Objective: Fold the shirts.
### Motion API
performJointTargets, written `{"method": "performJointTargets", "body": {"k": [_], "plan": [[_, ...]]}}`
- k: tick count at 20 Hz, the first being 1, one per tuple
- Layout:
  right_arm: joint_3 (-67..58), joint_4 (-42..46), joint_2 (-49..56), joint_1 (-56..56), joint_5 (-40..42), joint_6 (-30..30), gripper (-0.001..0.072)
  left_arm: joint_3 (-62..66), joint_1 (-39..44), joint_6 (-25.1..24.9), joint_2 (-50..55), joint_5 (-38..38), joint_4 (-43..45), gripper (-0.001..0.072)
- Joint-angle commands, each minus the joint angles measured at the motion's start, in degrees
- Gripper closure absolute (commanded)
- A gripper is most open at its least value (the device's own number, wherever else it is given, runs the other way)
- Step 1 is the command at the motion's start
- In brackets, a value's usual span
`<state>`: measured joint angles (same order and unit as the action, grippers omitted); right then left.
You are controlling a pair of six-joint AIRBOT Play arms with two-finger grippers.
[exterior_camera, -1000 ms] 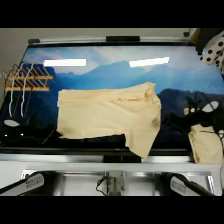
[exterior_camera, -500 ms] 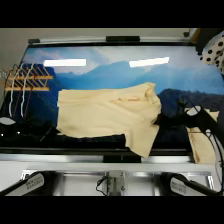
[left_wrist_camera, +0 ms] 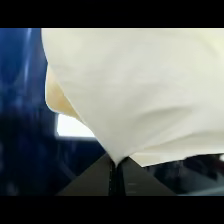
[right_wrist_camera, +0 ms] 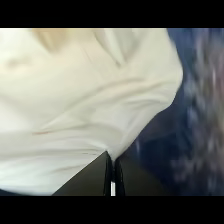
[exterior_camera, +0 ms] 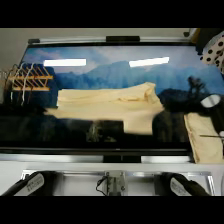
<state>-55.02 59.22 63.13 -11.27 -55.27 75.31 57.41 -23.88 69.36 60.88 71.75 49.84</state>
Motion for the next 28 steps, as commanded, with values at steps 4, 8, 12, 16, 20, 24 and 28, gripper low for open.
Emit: {"method": "performJointTargets", "body": {"k": [4, 8, 12, 16, 20, 24, 28], "plan": [[-40.1, 4.9, -20.5, 0.0, 4.7, -3.3, 0.0645, 55.2, 0.0, 0.2, -11.9, -6.3, 1.3, 0.0676], [-52.5, 16.4, -29.1, 0.0, -0.1, 4.0, 0.0645, 66.1, 0.0, 12.4, -20.1, -6.6, 10.5, 0.0676], [-52.9, 26.1, -34.1, 0.0, -8.6, 7.0, 0.0645, 62.3, 0.0, 14.6, -27.1, -5.7, 17.7, 0.0675], [-52.9, 28.5, -31.3, 0.0, -20.2, 7.3, 0.0645, 57.9, 0.0, 14.3, -26.5, 3.3, 17.7, 0.0675], [-51.0, 27.6, -21.5, 0.0, -38.6, 7.2, 0.0645, 41.6, 0.0, 13.6, -25.1, 9.5, 17.6, 0.0674], [-32.9, 24.4, -13.4, 0.0, -38.8, 7.5, 0.0645, 20.2, 0.2, 9.5, -20.6, 9.4, 13.4, 0.0677], [-16.3, 22.6, -2.4, 2.7, -12.2, 8.8, 0.0646, 8.6, 4.4, 8.2, -7.3, -2.3, 13.6, 0.0677]]}}
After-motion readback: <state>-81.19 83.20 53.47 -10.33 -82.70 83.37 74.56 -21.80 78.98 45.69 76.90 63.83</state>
